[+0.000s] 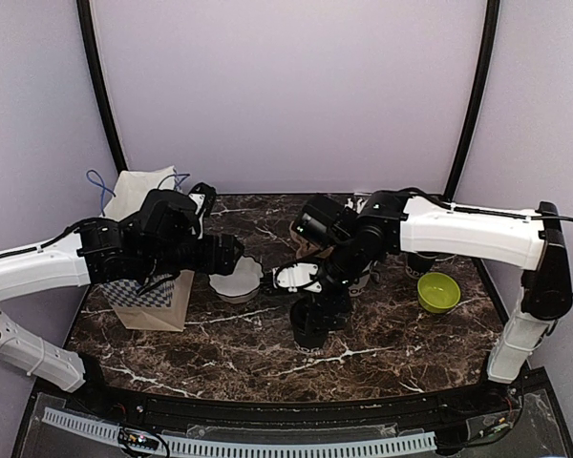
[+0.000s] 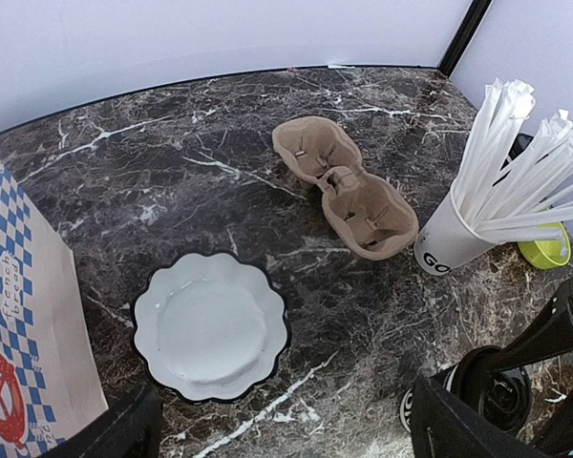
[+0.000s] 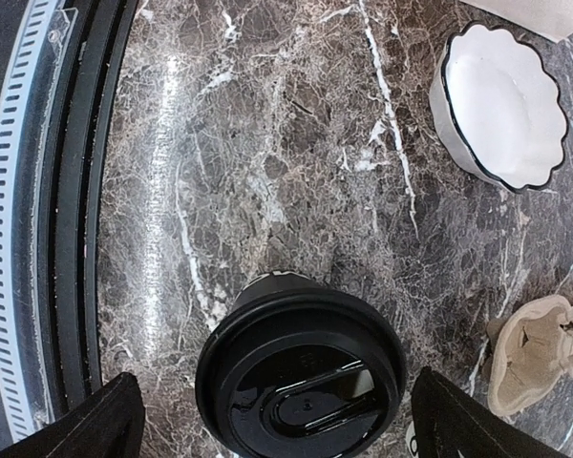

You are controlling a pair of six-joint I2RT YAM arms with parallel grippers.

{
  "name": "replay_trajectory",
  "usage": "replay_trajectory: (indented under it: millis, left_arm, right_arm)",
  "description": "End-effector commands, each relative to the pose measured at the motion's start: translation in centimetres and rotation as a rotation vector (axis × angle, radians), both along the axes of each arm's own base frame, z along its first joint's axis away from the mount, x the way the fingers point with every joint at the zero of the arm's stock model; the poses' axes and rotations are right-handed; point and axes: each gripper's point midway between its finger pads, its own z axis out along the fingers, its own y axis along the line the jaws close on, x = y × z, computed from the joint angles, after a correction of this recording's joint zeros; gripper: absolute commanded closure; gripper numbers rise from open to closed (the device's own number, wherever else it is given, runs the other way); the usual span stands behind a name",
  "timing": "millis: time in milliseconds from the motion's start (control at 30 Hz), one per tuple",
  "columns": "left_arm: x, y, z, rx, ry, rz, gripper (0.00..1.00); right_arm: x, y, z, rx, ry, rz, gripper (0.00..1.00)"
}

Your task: Pack the takeout coffee

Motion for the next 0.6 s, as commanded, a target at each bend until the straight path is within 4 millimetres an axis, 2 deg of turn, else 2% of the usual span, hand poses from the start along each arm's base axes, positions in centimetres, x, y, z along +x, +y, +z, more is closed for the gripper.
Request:
replay_trajectory:
  millis: [0,233,433,567]
  left_arm:
    - [-0.2,0.1,0.1,-0.018,-0.004,-0.013,0.08]
    - [-0.2,0.3,0.2,-0.016,-0.009,-0.008,0.08]
    - [-0.3,0.3,-0.2,-0.018,-0.004,-0.011,0.08]
    - [-0.1,0.1,-0.2,-0.014,-0.009,-0.016,0.08]
  right_arm:
    - [-0.2,-0.4,-1.8,-0.055,0.015,-0.001,0.03]
    - [-0.2,-0.4,-2.5,-0.071,0.019,-0.002,0.11]
    - [-0.3,-0.6,-2.5,-0.082,0.024,-0.008,0.31]
    - [-0.8,-0.6,-1.1,-0.056,0.039,-0.002,0.39]
